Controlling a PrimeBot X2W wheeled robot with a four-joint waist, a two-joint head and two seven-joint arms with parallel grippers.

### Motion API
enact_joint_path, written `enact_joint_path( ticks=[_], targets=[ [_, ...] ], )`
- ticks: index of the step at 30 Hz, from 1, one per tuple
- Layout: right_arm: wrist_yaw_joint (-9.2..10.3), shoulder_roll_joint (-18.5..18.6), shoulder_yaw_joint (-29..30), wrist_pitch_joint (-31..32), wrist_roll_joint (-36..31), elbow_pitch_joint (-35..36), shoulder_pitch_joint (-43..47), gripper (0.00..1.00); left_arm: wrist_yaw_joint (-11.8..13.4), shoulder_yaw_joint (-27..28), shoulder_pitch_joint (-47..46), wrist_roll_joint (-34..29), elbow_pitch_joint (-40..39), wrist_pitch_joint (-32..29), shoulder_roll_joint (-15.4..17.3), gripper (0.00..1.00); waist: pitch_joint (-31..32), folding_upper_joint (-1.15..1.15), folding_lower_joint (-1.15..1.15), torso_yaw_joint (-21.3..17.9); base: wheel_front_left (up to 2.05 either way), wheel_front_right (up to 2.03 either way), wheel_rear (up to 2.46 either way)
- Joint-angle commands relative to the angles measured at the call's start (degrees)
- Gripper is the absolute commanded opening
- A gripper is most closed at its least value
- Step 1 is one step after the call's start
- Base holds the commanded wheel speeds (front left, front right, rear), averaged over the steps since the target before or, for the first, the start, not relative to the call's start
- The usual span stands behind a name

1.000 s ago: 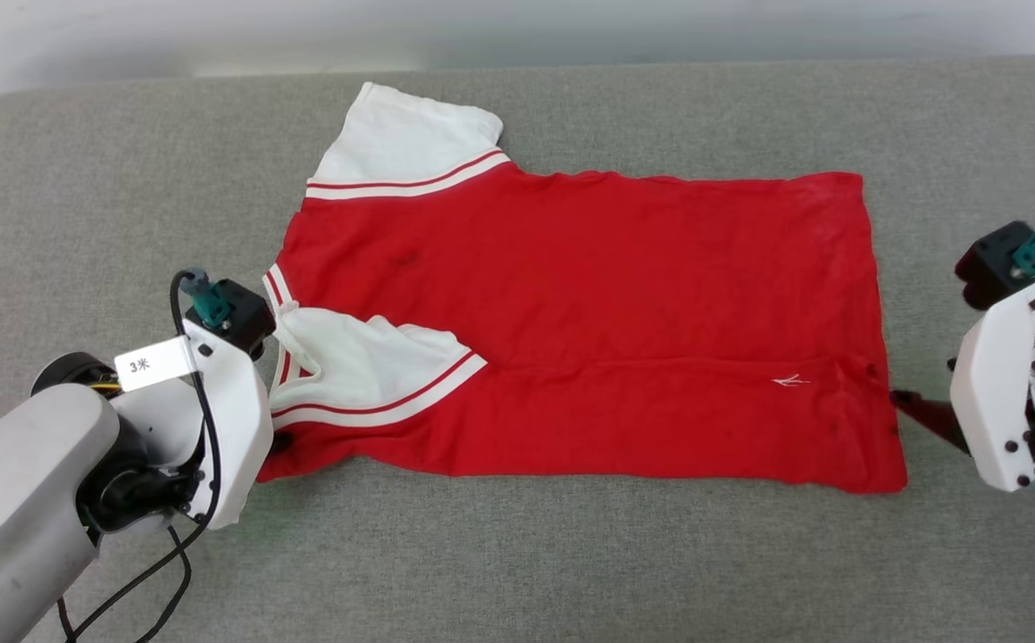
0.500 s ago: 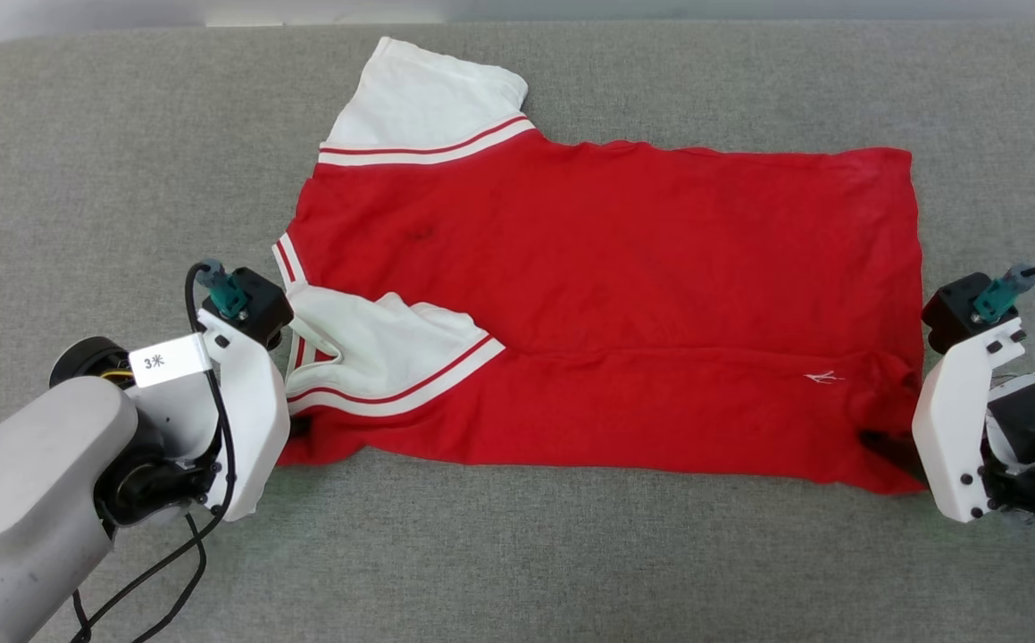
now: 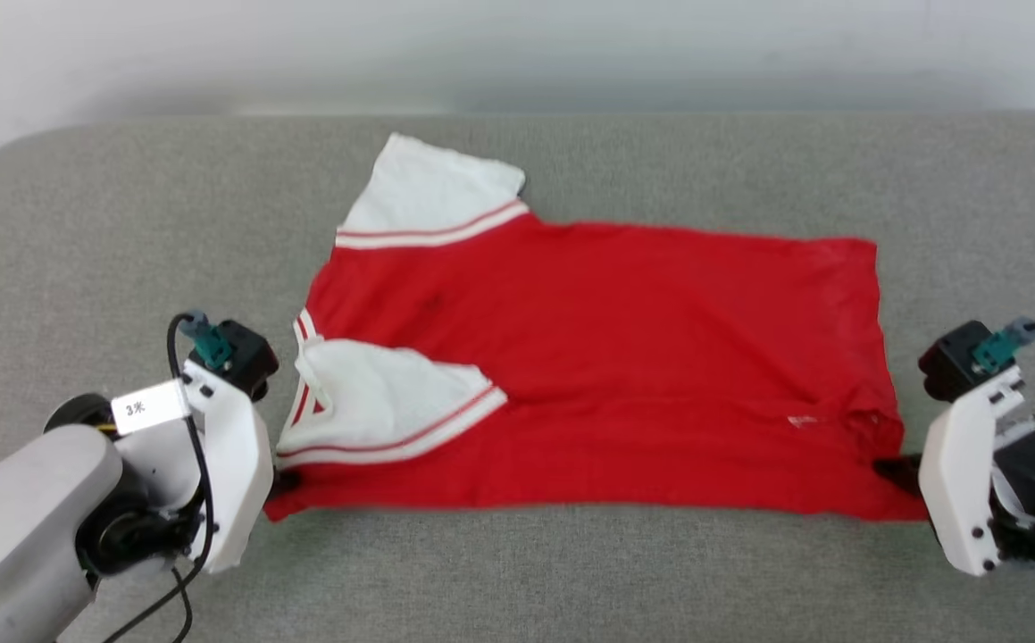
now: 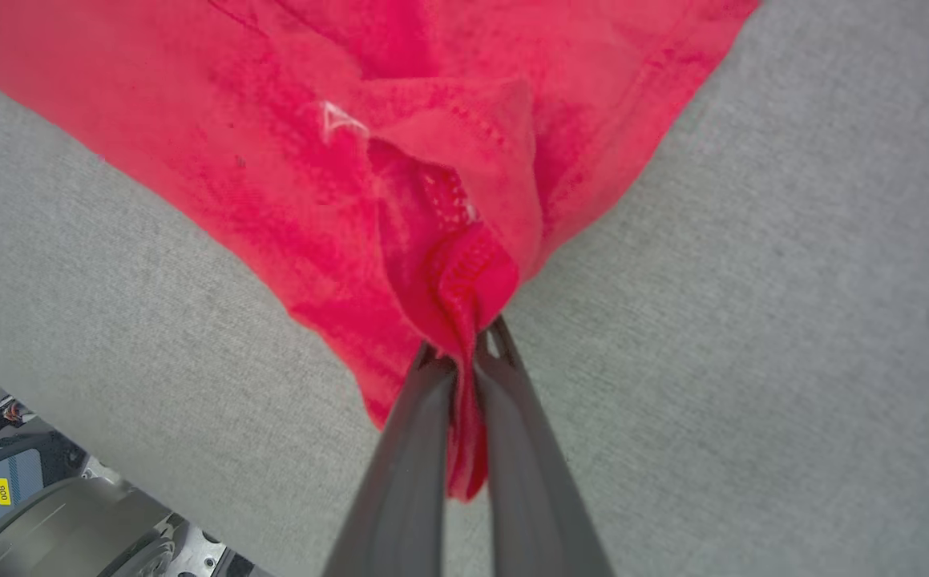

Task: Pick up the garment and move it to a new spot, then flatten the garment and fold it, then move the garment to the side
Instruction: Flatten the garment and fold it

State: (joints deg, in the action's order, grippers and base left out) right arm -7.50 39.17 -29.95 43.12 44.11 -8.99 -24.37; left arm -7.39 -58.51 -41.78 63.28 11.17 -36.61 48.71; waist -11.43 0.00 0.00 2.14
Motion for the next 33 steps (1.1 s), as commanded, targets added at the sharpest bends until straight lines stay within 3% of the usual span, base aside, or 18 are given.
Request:
enact_joint_path(
  ticks=[1, 11, 13, 20, 21, 22, 23, 27, 33],
  targets=[
    [0.02, 1.0, 0.0, -0.2, 0.7, 0.4, 1.5, 0.00, 0.0, -0.2, 1.1, 0.3, -0.7, 0.0, 0.7, 0.00, 1.8, 0.00, 0.00, 0.1, 0.00, 0.00, 0.00],
    [0.03, 7.0, 2.7, -0.2, 3.7, 4.4, 9.9, 0.00, 2.7, -2.1, 8.8, 2.1, -8.5, 1.0, 4.1, 0.00, 4.2, 0.00, 0.00, 0.4, 0.00, 0.00, 0.00],
    [0.03, 6.0, 2.8, 0.1, 2.5, 4.1, 11.7, 0.00, 4.0, -2.9, 11.6, 2.4, -8.3, 2.5, 4.2, 0.00, 3.0, 0.00, 0.00, -0.2, 0.00, 0.00, 0.00],
    [0.03, 3.4, 1.6, 0.3, 0.8, 1.1, 13.0, 0.00, 3.9, -2.9, 13.2, 3.3, -4.3, 4.3, 2.7, 0.00, 1.2, 0.00, 0.00, -0.1, 0.00, 0.00, 0.00],
    [0.02, 2.9, 1.6, 0.0, 0.9, 0.9, 13.1, 0.07, 3.9, -2.8, 13.2, 2.8, -3.8, 5.0, 2.5, 1.00, 1.2, 0.00, 0.00, -0.1, 0.00, 0.00, 0.00],
    [0.02, 2.6, 1.8, -0.6, 0.8, 0.9, 13.2, 0.94, 3.9, -2.6, 13.1, 2.7, -3.4, 5.5, 2.3, 1.00, 1.3, 0.00, 0.00, -0.1, 0.00, 0.00, 0.00],
    [0.02, 2.3, 2.2, -1.1, 0.6, 0.8, 13.1, 1.00, 3.7, -2.4, 12.9, 2.6, -3.2, 6.0, 2.2, 1.00, 1.6, 0.00, 0.00, 0.0, 0.00, 0.00, 0.00],
    [0.02, 2.1, 4.6, -5.2, -0.5, 2.2, 12.9, 1.00, 3.6, -1.0, 11.1, 1.9, -3.9, 8.0, 2.8, 1.00, 3.2, 0.00, 0.00, 0.3, 0.00, 0.00, 0.00],
    [0.02, -0.5, 12.7, -16.8, -5.9, 4.6, 12.6, 1.00, 4.6, 2.3, 7.3, 0.1, -5.7, 11.1, 4.3, 1.00, 5.1, 0.00, 0.00, 0.3, 0.00, 0.00, 0.00]
  ],
)
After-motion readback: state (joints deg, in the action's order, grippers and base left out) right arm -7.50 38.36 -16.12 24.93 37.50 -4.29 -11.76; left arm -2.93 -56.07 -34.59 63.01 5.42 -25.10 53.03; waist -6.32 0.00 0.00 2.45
